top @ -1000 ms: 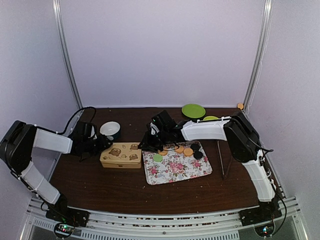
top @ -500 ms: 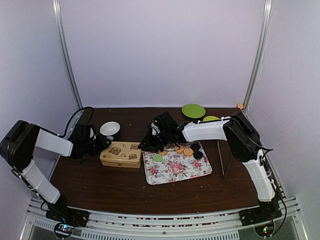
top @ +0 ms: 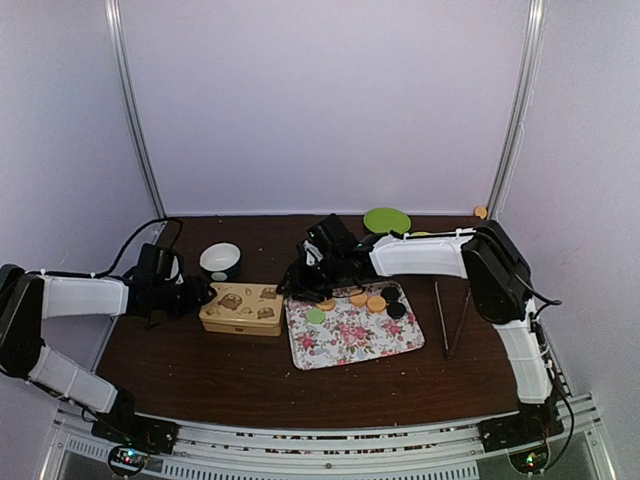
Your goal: Pack the cookies
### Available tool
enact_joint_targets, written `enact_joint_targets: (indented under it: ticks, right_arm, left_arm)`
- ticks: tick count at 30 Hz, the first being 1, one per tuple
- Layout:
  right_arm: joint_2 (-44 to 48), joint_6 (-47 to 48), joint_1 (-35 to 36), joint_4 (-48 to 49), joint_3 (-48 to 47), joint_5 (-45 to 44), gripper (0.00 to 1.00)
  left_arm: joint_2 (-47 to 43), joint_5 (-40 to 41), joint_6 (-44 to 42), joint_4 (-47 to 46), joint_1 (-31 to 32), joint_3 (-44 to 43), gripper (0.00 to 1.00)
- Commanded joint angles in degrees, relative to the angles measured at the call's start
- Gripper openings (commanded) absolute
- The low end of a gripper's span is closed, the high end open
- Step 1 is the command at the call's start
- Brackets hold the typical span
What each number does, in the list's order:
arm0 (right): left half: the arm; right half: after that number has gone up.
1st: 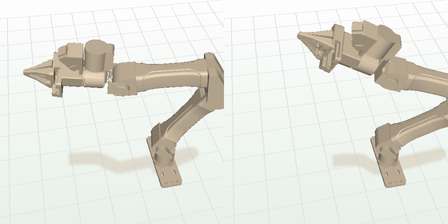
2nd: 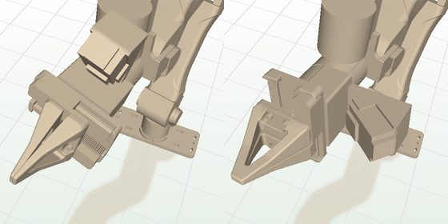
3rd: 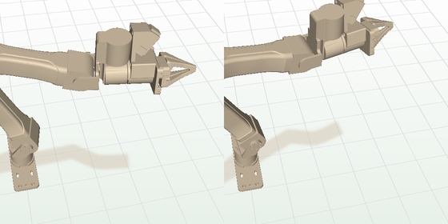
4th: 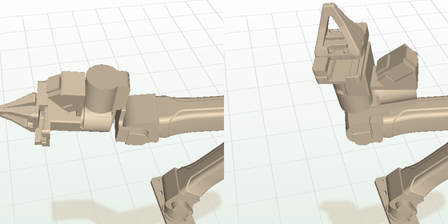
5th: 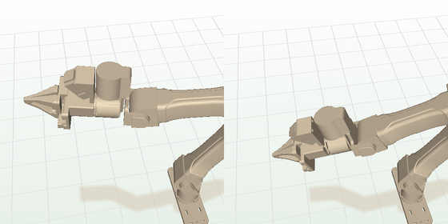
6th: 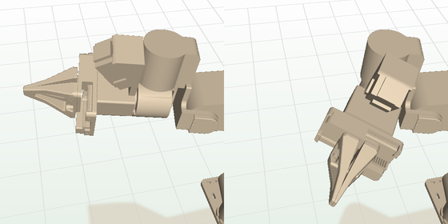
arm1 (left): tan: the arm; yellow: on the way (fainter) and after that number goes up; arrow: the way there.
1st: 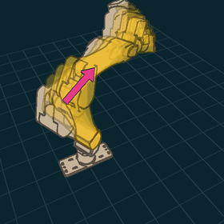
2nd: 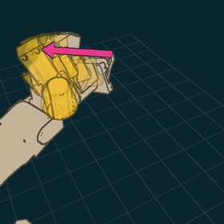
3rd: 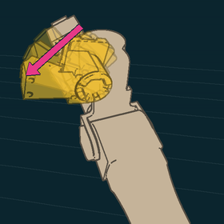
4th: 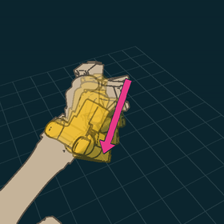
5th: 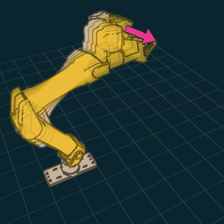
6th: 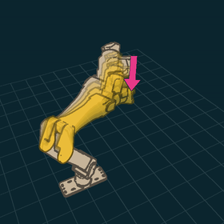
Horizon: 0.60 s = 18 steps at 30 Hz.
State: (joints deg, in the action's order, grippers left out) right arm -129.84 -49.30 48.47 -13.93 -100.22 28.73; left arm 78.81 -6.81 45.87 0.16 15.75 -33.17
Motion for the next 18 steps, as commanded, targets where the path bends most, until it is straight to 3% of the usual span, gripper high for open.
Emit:
enact_joint_targets:
  ticks: [1,13,18]
  right_arm:
    - [3.9,1.8,1.7,-0.8,1.2,-0.8,0.45]
    - [2.3,0.7,3.1,1.9,5.7,-0.4,0.44]
    - [9.0,4.5,2.9,2.9,8.7,-4.3,0.47]
  left_arm:
    - [-3.0,0.3,-1.4,2.5,0.2,0.0,0.66]
    - [-1.4,-0.9,-0.9,0.1,0.2,3.2,0.65]
    - [-10.3,2.8,-4.5,9.9,0.9,-0.4,0.69]
